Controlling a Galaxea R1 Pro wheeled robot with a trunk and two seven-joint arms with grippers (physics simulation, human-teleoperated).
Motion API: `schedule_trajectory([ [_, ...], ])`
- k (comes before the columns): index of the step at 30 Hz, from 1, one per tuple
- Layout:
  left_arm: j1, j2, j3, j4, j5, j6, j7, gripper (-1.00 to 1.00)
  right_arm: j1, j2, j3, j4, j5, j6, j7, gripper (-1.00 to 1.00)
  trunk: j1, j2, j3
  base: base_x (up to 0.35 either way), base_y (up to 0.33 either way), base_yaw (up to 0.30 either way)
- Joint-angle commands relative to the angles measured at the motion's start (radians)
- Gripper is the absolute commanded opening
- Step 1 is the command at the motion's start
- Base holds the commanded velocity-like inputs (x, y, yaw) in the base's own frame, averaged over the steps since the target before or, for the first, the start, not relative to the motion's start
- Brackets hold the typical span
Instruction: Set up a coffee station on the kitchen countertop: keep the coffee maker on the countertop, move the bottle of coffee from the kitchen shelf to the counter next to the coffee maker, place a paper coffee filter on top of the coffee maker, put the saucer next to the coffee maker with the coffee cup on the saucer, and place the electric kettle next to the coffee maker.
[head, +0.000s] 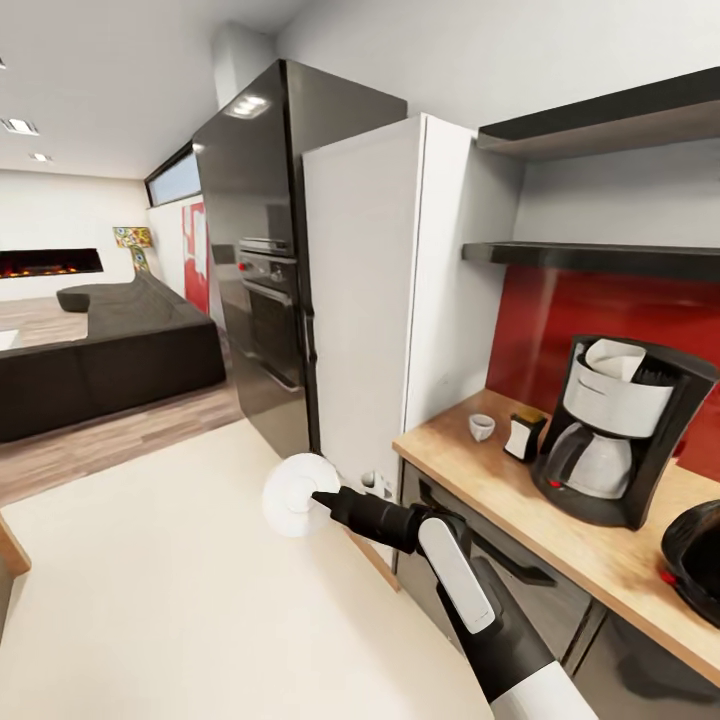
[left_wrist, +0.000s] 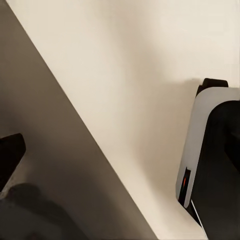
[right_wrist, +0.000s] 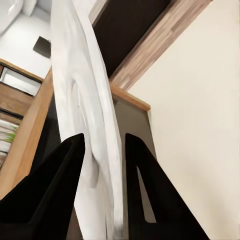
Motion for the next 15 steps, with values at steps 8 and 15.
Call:
schedule_trajectory([
  [8,0.0,-0.001,0.006,-0.002,-0.01,0.005,0.0,1.0,-0.001,0.0,-0.001,0.001,0.001,0.004,0.002,-1.0,0.001,-0.001,-0.001,0.318,0.149,-0.258],
  [15,0.0,-0.001,0.007,0.001,-0.01,0.005,0.0,1.0,-0.001,0.0,-0.001,0.001,0.001,0.004,0.002,-1.0,0.001,-0.001,-0.001,0.247,0.21,-0.276],
])
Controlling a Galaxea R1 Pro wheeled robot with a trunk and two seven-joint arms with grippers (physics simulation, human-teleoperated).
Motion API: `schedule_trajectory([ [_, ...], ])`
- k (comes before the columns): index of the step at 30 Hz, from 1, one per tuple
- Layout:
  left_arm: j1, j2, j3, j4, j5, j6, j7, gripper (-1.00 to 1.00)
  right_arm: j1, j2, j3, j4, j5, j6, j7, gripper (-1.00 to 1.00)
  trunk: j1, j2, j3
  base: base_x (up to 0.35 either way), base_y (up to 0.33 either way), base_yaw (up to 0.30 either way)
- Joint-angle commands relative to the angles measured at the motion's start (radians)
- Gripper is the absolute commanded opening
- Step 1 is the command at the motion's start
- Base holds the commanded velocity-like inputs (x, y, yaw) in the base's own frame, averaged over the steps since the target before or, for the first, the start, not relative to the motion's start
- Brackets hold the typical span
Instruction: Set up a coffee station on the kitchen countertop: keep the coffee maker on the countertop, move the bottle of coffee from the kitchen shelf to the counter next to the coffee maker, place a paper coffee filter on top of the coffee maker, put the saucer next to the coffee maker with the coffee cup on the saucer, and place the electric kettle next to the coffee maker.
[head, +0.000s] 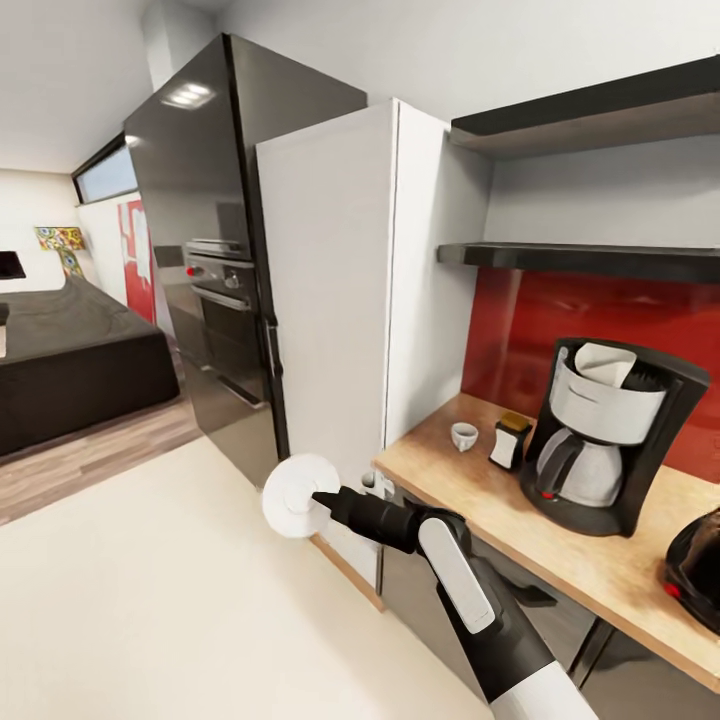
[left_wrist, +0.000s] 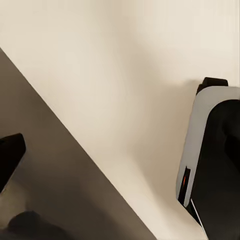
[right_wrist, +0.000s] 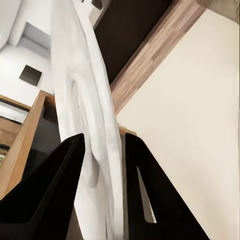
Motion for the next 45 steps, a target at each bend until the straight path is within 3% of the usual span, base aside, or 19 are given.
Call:
schedule_trajectory([
  [1,0.0,0.0,0.006,-0.001,-0.01,0.005,0.0,1.0,-0.001,0.001,-0.001,0.001,0.001,0.004,0.002,-1.0,0.001,-0.001,-0.001,0.077,0.071,-0.277],
  [7,0.0,0.001,0.006,-0.001,-0.01,0.005,0.0,1.0,-0.001,-0.015,-0.011,0.067,0.0,0.004,-0.005,-1.0,0.001,-0.001,-0.001,0.015,0.014,-0.277],
  [10,0.0,0.001,0.006,-0.001,-0.01,0.005,0.0,1.0,-0.001,-0.022,-0.104,0.11,0.002,0.004,-0.005,-1.0,0.001,-0.001,-0.001,0.001,0.0,-0.277],
  [13,0.0,0.0,0.005,-0.002,-0.01,0.005,0.0,1.0,-0.001,-0.022,-0.133,0.12,0.001,0.004,-0.005,-1.0,0.001,-0.001,-0.001,0.0,0.0,-0.277],
  [45,0.0,-0.005,-0.002,0.001,-0.011,0.003,-0.001,1.0,-0.001,-0.023,-0.14,0.113,-0.002,0.004,-0.002,-1.0,0.001,-0.001,-0.001,0.0,0.0,-0.277],
])
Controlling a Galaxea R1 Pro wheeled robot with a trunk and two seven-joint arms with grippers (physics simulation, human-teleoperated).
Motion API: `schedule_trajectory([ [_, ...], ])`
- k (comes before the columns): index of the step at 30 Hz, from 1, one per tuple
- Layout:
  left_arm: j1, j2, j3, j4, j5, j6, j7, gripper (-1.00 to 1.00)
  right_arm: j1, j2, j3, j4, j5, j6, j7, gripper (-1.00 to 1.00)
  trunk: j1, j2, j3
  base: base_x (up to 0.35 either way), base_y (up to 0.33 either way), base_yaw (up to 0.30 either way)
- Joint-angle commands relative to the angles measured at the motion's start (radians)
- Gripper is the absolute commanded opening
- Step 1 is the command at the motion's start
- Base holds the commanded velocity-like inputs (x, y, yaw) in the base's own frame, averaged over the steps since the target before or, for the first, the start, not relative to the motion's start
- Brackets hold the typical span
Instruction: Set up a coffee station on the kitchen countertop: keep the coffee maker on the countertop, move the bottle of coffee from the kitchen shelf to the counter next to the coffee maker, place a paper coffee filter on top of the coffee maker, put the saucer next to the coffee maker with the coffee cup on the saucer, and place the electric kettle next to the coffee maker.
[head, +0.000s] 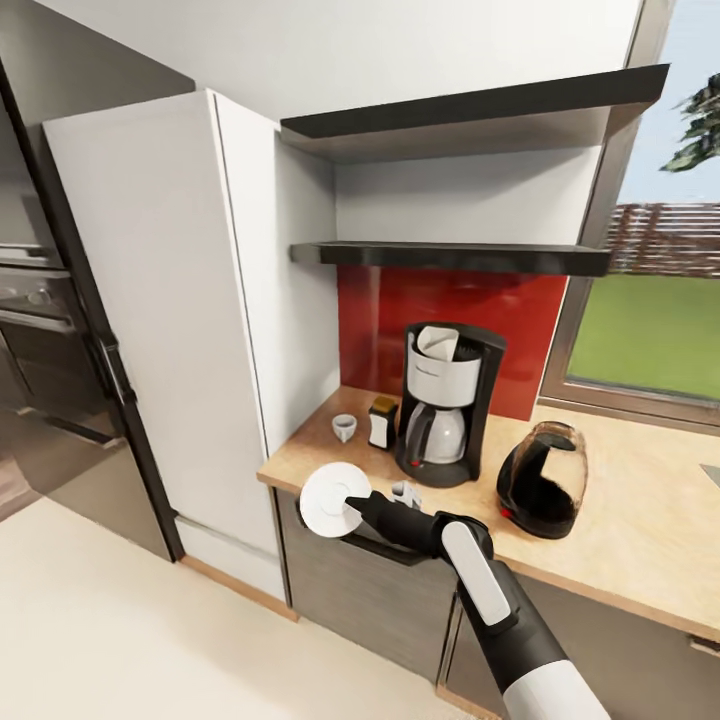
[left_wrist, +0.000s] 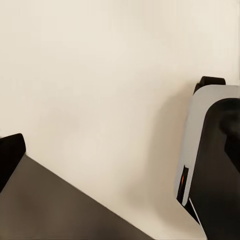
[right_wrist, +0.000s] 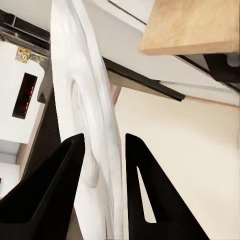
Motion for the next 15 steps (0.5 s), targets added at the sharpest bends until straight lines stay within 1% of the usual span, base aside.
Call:
schedule_trajectory([
  [1,0.0,-0.001,0.005,-0.002,-0.01,0.005,0.0,1.0,-0.001,0.0,-0.001,0.0,0.001,0.003,0.002,-1.0,0.0,-0.001,-0.001,0.0,0.0,-0.277],
  [5,0.0,0.0,0.004,-0.002,-0.011,0.005,-0.001,1.0,-0.001,0.0,-0.001,0.001,0.001,0.003,0.002,-1.0,0.0,-0.001,-0.001,0.0,0.0,-0.277],
  [6,0.0,0.0,0.005,-0.004,-0.011,0.005,0.0,1.0,-0.001,0.0,-0.001,0.001,0.001,0.003,0.002,-1.0,0.0,-0.001,-0.001,0.0,0.133,-0.277],
  [11,0.0,0.001,0.005,-0.005,-0.011,0.005,0.0,1.0,-0.001,0.0,-0.002,0.002,0.001,0.003,0.007,-1.0,0.0,-0.001,-0.001,0.0,0.252,-0.276],
  [15,0.0,0.0,0.005,-0.005,-0.011,0.005,0.0,1.0,-0.001,0.0,-0.001,0.003,0.001,0.003,0.008,-1.0,0.0,-0.001,-0.001,0.057,0.313,-0.08],
])
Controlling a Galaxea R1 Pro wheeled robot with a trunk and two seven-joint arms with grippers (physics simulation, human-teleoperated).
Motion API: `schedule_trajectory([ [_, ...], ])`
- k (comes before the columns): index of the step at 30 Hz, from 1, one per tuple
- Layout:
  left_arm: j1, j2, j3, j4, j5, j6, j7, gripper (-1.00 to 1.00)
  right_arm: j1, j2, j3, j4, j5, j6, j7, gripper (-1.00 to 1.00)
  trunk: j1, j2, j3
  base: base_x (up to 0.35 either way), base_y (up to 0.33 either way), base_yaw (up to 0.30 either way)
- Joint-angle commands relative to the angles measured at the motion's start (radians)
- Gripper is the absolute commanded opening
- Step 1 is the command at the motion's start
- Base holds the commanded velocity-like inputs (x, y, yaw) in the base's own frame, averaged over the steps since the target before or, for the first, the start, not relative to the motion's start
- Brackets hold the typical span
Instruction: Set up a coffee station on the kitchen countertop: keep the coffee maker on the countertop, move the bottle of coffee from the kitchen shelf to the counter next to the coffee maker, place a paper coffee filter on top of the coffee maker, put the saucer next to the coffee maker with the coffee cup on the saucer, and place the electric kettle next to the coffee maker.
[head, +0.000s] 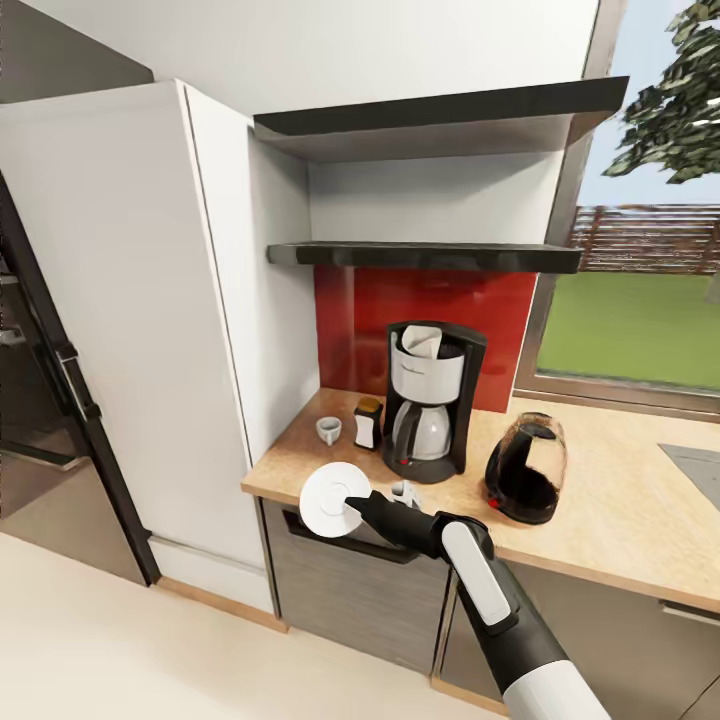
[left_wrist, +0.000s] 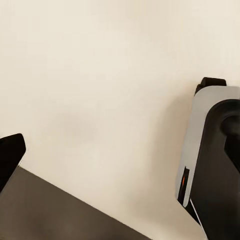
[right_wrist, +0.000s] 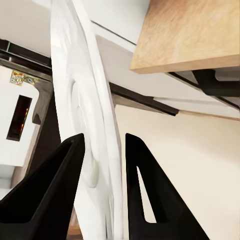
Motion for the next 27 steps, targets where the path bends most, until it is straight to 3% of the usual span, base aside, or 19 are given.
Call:
schedule_trajectory([
  [1,0.0,0.0,0.006,-0.001,-0.01,0.004,0.0,1.0,0.0,0.0,-0.001,0.0,0.002,0.004,0.002,-1.0,0.001,-0.001,-0.001,0.085,0.321,-0.019],
  [16,0.0,0.001,0.008,0.003,-0.01,0.004,0.0,1.0,0.0,0.001,-0.003,0.004,0.002,0.004,-0.001,-1.0,0.001,-0.001,-0.001,0.164,0.298,-0.003],
  [27,0.0,0.001,0.005,0.003,-0.01,0.005,0.0,1.0,0.0,0.001,-0.002,0.016,0.002,0.004,-0.001,-1.0,0.001,-0.001,-0.001,0.042,0.042,-0.234],
])
